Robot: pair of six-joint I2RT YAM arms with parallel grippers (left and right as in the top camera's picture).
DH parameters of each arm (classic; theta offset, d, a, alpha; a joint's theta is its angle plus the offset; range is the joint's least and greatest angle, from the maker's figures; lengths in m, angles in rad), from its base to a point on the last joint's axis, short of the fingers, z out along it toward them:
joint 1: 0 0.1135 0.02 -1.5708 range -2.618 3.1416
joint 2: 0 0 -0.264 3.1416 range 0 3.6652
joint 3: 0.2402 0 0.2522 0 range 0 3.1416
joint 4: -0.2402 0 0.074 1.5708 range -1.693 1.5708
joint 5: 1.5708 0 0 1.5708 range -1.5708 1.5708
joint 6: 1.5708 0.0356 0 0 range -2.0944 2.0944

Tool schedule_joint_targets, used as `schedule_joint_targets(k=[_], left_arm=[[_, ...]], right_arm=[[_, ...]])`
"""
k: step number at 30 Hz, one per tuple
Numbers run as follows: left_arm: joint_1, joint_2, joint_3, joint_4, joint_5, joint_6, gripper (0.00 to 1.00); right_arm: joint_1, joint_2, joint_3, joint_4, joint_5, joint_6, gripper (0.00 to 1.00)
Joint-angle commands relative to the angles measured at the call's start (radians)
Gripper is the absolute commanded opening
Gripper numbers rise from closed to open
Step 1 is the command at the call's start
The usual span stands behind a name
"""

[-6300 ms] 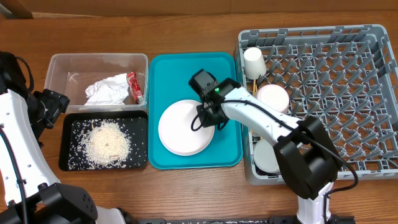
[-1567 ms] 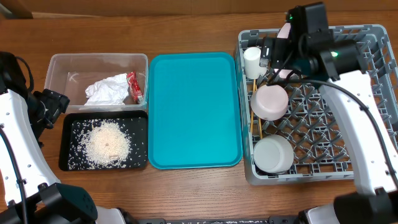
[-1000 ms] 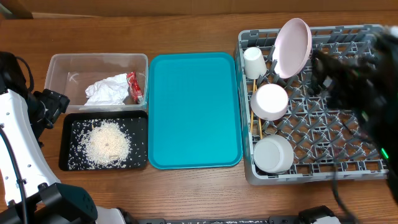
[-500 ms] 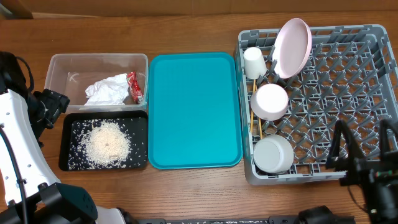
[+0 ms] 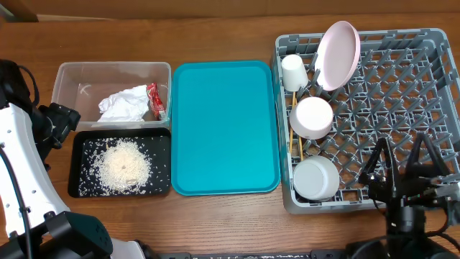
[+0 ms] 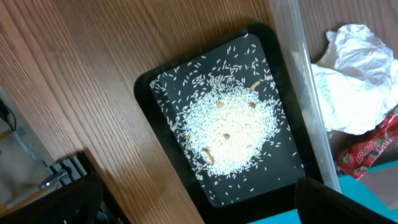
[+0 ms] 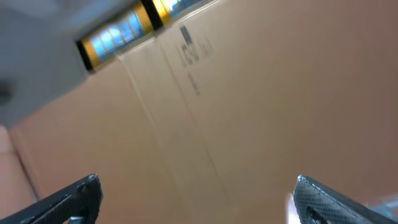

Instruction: Sort waste into correct bins and load items into the dishwasher

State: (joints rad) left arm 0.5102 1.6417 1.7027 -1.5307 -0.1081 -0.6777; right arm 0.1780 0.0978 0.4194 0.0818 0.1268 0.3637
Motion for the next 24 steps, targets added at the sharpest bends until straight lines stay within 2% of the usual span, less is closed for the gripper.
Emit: schedule_joint_targets(k=[1,4,19,24], left_arm=[[-0.007,-0.012,0.023,-0.001,-0.003,-0.010,1.00],[-0.007,-0.012,0.023,-0.001,-0.003,-0.010,1.00],[-0.007,-0.012,0.023,-0.001,-0.003,-0.010,1.00],[-0.007,-0.012,0.023,-0.001,-0.003,-0.010,1.00]], right_arm=[[-0.003,-0.039,-0.092,0.128,-0.016,0.015,1.00],[-0.004,-0.076,-0.161,0.201,-0.016,0.012,1.00],[-0.005,-0.095,-0.409,0.194,-0.016,0.014,1.00],[-0.005,-0.095,-0.412,0.085,-0.017,0.007,1.00]])
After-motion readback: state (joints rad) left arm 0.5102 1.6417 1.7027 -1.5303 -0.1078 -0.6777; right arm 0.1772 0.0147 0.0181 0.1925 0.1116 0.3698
